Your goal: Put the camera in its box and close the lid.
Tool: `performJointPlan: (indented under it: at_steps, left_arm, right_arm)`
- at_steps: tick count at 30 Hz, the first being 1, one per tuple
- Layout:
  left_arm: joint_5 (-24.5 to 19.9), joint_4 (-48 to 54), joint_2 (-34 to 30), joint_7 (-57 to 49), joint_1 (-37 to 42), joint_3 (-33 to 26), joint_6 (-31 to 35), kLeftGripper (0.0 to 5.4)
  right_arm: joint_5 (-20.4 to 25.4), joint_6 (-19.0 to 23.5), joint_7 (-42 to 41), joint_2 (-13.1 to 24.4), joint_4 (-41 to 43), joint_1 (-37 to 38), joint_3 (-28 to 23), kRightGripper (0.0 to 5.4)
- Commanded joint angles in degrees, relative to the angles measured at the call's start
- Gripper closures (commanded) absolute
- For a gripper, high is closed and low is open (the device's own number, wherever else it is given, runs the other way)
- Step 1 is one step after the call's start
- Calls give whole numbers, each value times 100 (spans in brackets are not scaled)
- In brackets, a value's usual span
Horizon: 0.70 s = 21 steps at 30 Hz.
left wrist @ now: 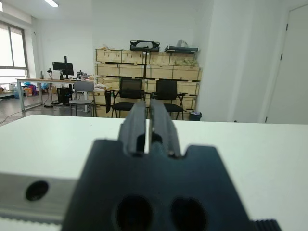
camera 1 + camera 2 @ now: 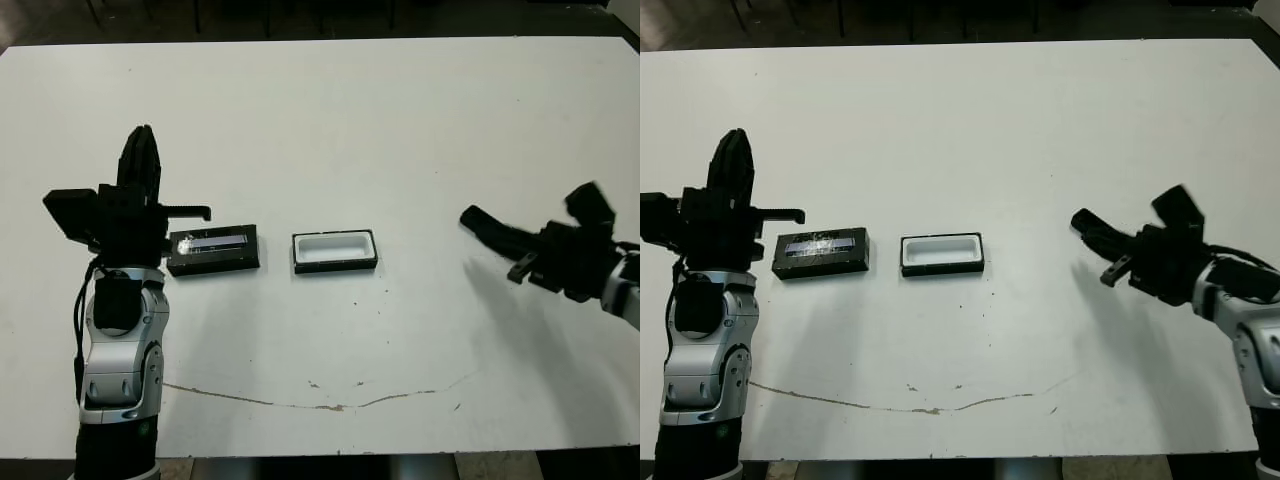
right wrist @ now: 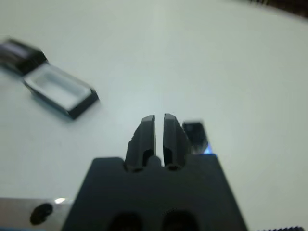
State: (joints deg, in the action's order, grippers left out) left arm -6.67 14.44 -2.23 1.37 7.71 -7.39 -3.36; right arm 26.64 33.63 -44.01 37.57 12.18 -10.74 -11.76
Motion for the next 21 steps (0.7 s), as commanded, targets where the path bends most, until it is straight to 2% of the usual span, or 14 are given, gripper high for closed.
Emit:
performJointPlan:
  at_steps: [1,5,9,12,15,21]
  left_arm:
    - [-11,-43,-30,-2,-103,-10,100,540]
    - [2,-49,-45,2,-110,-13,95,540]
    - [37,-65,-59,3,-119,-13,63,540]
    - [24,-69,-44,-2,-124,-17,57,540]
    - [49,-57,-47,-14,-133,-11,63,540]
    - [50,-22,-41,-33,-145,-4,118,540]
  right_arm:
    - [195,-164,-44,-17,113,36,-229,538]
    - [420,-234,79,1,264,1,-482,538]
    - [328,-336,96,230,294,-6,-602,509]
    - [151,-468,-34,403,-50,-65,-514,461]
    - [-117,-815,-325,526,-606,-138,-270,406]
    - [-562,-881,-639,712,-1258,-301,253,303]
